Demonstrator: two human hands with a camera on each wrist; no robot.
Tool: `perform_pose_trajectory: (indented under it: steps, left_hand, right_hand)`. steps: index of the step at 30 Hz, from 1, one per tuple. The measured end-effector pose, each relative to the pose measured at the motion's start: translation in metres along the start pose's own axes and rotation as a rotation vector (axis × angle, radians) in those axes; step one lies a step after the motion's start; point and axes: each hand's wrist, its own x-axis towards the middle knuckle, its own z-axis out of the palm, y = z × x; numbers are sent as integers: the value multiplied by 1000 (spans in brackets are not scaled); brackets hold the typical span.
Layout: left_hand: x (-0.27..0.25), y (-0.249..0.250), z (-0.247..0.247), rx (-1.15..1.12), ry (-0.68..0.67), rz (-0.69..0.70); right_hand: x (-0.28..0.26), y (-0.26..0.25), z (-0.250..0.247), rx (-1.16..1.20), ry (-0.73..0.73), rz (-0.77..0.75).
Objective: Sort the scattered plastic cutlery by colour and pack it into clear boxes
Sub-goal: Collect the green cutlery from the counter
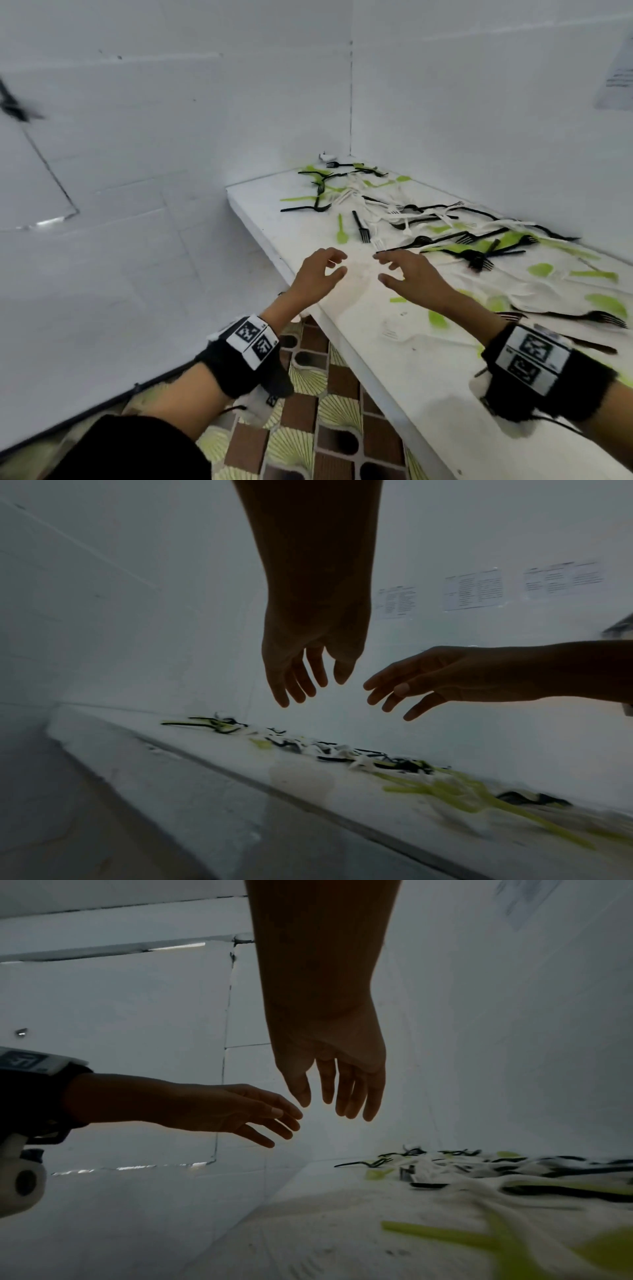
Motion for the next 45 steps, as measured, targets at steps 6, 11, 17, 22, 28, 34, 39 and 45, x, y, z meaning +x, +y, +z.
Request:
perform_pose_trajectory:
  steps: [6,11,17,22,28,34,39,45]
  left_hand:
    - [20,-54,-46,16,37,-67]
    - [70,-104,-85,67,35,-47]
    - [148,-150,-118,84,0,6]
    - [190,-183,-138,52,-17,22]
    - [248,-226,-153,36,-63,91]
    - [323,-260,-162,1,-185,192]
    - [384,-284,-165,-27,-301,282]
    - [439,-307,-153,-49,-421,360]
  right_hand:
    - [74,-21,45,-48,-64,-108]
    - [146,-28,75,-12,-65,-101]
    - [232,-31,93,-21,-77,-59]
    - [288,-41,105,-70,-78,-44]
    - [343,-41,121,-31,-20,3]
    - [391,-31,139,-64,43,138]
    - [430,-26,150,-80,107,256]
    - [459,-20,150,-85,210,393]
